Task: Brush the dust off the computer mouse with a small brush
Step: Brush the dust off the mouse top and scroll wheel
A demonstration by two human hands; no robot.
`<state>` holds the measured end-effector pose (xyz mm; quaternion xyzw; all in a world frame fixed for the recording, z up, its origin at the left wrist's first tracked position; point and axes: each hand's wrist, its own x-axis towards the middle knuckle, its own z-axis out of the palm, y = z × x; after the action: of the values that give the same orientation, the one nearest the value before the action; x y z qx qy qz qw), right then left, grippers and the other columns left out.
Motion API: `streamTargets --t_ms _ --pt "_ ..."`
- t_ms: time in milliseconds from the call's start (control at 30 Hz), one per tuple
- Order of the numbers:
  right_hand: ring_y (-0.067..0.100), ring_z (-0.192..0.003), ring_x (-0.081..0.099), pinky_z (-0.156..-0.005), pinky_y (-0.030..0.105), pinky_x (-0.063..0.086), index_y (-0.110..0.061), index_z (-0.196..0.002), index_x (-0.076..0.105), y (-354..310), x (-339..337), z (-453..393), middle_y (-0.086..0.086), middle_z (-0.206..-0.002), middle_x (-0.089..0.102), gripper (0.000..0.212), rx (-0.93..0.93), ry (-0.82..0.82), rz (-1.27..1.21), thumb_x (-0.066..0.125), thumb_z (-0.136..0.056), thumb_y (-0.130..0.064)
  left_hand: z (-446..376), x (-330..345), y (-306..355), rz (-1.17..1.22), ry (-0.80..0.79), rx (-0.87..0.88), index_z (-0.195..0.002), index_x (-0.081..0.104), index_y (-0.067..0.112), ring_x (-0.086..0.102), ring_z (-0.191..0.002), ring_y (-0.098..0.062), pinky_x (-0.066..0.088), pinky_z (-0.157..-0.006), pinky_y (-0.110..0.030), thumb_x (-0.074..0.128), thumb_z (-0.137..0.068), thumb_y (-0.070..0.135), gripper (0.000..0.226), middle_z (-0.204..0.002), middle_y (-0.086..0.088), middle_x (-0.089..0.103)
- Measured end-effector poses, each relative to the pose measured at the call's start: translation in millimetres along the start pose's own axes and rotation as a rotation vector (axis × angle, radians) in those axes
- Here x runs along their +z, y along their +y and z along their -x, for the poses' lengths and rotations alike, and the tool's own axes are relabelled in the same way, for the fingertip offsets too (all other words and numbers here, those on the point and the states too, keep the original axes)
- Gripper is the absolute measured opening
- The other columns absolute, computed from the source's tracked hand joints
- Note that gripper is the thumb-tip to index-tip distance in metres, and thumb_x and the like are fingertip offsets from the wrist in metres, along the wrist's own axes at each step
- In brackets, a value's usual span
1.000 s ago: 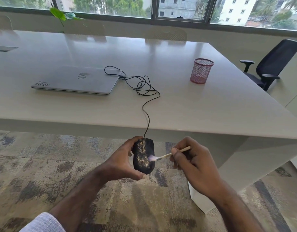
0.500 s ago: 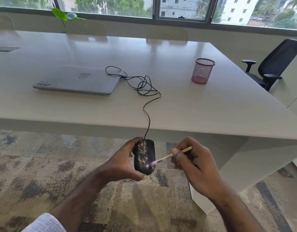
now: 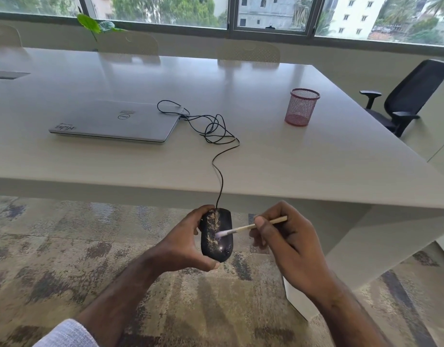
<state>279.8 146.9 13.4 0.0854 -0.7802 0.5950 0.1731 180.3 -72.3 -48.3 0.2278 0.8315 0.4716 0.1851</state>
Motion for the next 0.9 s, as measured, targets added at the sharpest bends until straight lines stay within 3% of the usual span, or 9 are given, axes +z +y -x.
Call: streamTargets --t_ms 100,167,233,333,367,500,633,767,900 --pt "0.039 -0.058 0.06 -0.056 0.058 0.052 -0.03 -0.082 0.058 1.3 1.9 2.4 0.015 -0.066 0.065 0.015 0.0 -0.074 0.121 0.057 -0.092 -0.04 0.6 0.5 1.7 -0.012 0.007 0.013 -0.148 0.041 0.032 0.058 -0.121 -0.014 0.049 -0.107 -0.037 0.09 -0.046 0.036 0.113 -0.131 0.005 0.06" --pt "0.04 -0.057 0.06 -0.054 0.058 0.05 -0.03 -0.081 0.057 2.3 0.4 3.5 0.016 -0.064 0.064 0.015 -0.008 -0.076 0.154 0.056 -0.091 -0.042 2.0 0.5 1.8 -0.017 0.014 0.012 -0.148 0.041 0.031 0.058 -0.119 -0.012 0.05 -0.106 -0.036 0.089 -0.045 0.037 0.114 -0.13 0.006 0.06" --pt "0.033 -0.056 0.062 -0.053 0.053 0.053 -0.03 -0.08 0.058 1.3 -0.5 2.5 0.012 -0.065 0.066 0.016 -0.011 -0.04 0.119 0.057 -0.09 -0.042 2.8 -0.2 1.8 -0.017 0.012 0.009 -0.149 0.04 0.032 0.058 -0.119 -0.013 0.051 -0.105 -0.036 0.09 -0.046 0.036 0.114 -0.13 0.006 0.059" --pt "0.018 -0.062 0.065 -0.058 0.031 0.053 -0.031 -0.08 0.061 1.4 0.8 0.2 0.007 -0.072 0.07 0.013 -0.009 0.003 0.036 0.061 -0.093 -0.034 3.5 -1.7 2.7 -0.01 0.005 0.009 -0.15 0.039 0.031 0.055 -0.119 -0.01 0.051 -0.105 -0.033 0.088 -0.044 0.039 0.117 -0.132 0.006 0.057" --pt "0.019 -0.063 0.066 -0.058 0.03 0.053 -0.03 -0.081 0.061 1.0 1.9 -0.1 0.007 -0.073 0.07 0.013 -0.009 0.002 0.037 0.06 -0.094 -0.033 3.7 -1.9 3.4 -0.009 0.003 0.009 -0.15 0.039 0.03 0.055 -0.12 -0.009 0.05 -0.105 -0.031 0.088 -0.043 0.041 0.118 -0.133 0.007 0.056" --pt "0.042 -0.058 0.059 -0.055 0.059 0.05 -0.022 -0.085 0.058 0.9 4.7 1.2 0.017 -0.067 0.065 0.022 -0.005 -0.07 0.156 0.054 -0.094 -0.043 4.1 -2.5 3.2 -0.001 0.002 0.007 -0.151 0.037 0.031 0.054 -0.121 -0.007 0.049 -0.107 -0.031 0.088 -0.044 0.038 0.119 -0.133 0.009 0.055" --pt "0.041 -0.055 0.059 -0.052 0.06 0.049 -0.019 -0.083 0.059 2.3 1.8 -0.4 0.017 -0.064 0.065 0.016 0.015 -0.031 0.14 0.058 -0.094 -0.031 4.6 -2.0 -0.5 -0.012 -0.005 0.004 -0.146 0.037 0.039 0.053 -0.118 0.001 0.049 -0.105 -0.028 0.089 -0.045 0.036 0.114 -0.132 0.012 0.055" --pt "0.024 -0.058 0.063 -0.054 0.039 0.052 -0.026 -0.082 0.061 0.7 4.0 -2.7 0.005 -0.07 0.069 0.014 0.009 -0.004 0.046 0.059 -0.094 -0.033 1.7 -2.0 -1.7 -0.01 -0.011 0.0 -0.151 0.036 0.033 0.052 -0.122 -0.005 0.049 -0.105 -0.027 0.089 -0.044 0.039 0.12 -0.136 0.009 0.054" --pt "0.043 -0.058 0.057 -0.054 0.058 0.048 -0.027 -0.085 0.058 2.4 8.1 0.2 0.02 -0.067 0.064 0.018 0.021 -0.098 0.131 0.055 -0.093 -0.043 -0.7 -1.9 -3.4 -0.012 -0.012 0.005 -0.148 0.036 0.037 0.053 -0.117 0.003 0.045 -0.097 -0.016 0.089 -0.044 0.039 0.117 -0.134 0.012 0.054"
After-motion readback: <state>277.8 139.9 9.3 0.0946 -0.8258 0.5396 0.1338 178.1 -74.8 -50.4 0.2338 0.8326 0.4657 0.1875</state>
